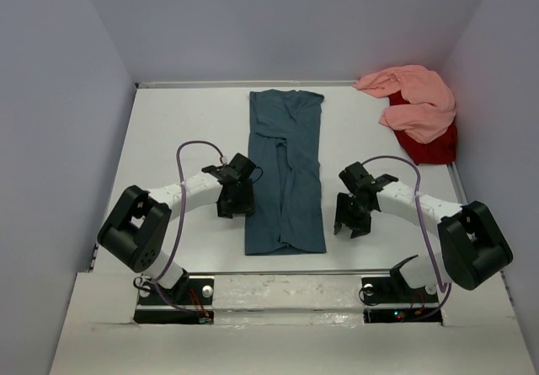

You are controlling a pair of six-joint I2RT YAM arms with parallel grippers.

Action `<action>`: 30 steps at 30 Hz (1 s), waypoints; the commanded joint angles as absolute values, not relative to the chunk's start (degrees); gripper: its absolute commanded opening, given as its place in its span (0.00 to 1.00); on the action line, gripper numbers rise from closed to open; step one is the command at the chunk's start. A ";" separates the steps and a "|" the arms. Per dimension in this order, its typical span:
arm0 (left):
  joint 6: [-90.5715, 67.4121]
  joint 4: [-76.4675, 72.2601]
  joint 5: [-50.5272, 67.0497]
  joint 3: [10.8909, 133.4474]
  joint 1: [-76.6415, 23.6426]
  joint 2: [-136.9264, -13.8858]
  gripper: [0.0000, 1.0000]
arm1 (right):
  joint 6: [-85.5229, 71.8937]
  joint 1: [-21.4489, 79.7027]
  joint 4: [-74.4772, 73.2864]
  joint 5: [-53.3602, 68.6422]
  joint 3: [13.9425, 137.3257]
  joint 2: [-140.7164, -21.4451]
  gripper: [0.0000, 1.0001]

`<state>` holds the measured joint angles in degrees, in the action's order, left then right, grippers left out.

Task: Fold and stack the t-shirts
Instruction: Grab the bottom of the folded rectangular tshirt with both arms

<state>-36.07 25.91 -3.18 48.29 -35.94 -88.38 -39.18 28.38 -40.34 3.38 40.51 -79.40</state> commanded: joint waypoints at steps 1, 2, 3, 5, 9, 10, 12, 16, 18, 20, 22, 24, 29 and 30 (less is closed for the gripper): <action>-35.68 25.66 -3.70 45.35 -35.42 -88.25 0.70 | -39.64 29.88 -39.29 1.58 40.43 -78.14 0.59; -35.77 25.75 -3.26 45.18 -35.42 -87.72 0.70 | -39.90 29.88 -39.29 2.28 39.47 -76.66 0.59; -35.95 25.66 -2.29 44.65 -35.42 -87.19 0.70 | -40.51 29.88 -39.11 2.55 38.77 -75.77 0.59; -36.74 25.40 -1.15 43.25 -35.33 -85.44 0.70 | -41.74 30.41 -38.15 3.16 36.75 -73.06 0.59; -38.23 24.61 2.81 40.79 -35.42 -82.45 0.70 | -43.76 30.94 -36.13 5.09 35.25 -70.93 0.59; -38.58 24.61 3.42 40.52 -35.42 -81.05 0.70 | -44.12 31.46 -35.95 5.27 34.72 -70.49 0.59; -40.42 25.48 3.34 39.91 -35.51 -79.81 0.70 | -44.73 32.25 -36.03 4.49 34.54 -70.40 0.59; -42.62 26.01 3.69 37.80 -35.77 -79.19 0.70 | -45.26 34.19 -37.00 2.90 34.80 -71.98 0.59; -43.33 26.19 3.69 36.74 -36.21 -78.75 0.70 | -45.70 35.41 -36.83 3.16 34.89 -72.77 0.59; -44.29 26.10 3.95 35.86 -36.39 -77.52 0.70 | -46.14 36.12 -36.30 3.25 34.89 -73.04 0.59; -45.43 25.75 5.18 34.55 -36.56 -76.12 0.70 | -46.76 36.65 -35.86 3.69 34.81 -73.30 0.59; -46.49 24.71 7.11 32.79 -36.65 -75.15 0.70 | -47.37 37.26 -35.07 3.95 34.46 -73.56 0.59; -49.39 23.64 8.96 30.41 -38.49 -73.22 0.70 | -48.51 38.40 -32.88 4.57 33.58 -73.92 0.59; -50.18 23.64 9.05 30.24 -39.02 -73.04 0.70 | -48.86 38.41 -32.70 4.83 33.49 -73.92 0.59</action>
<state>-47.59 20.88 7.70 33.50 -37.32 -72.71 -46.92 36.95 -36.05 4.47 35.09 -72.55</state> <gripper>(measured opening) 0.695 0.591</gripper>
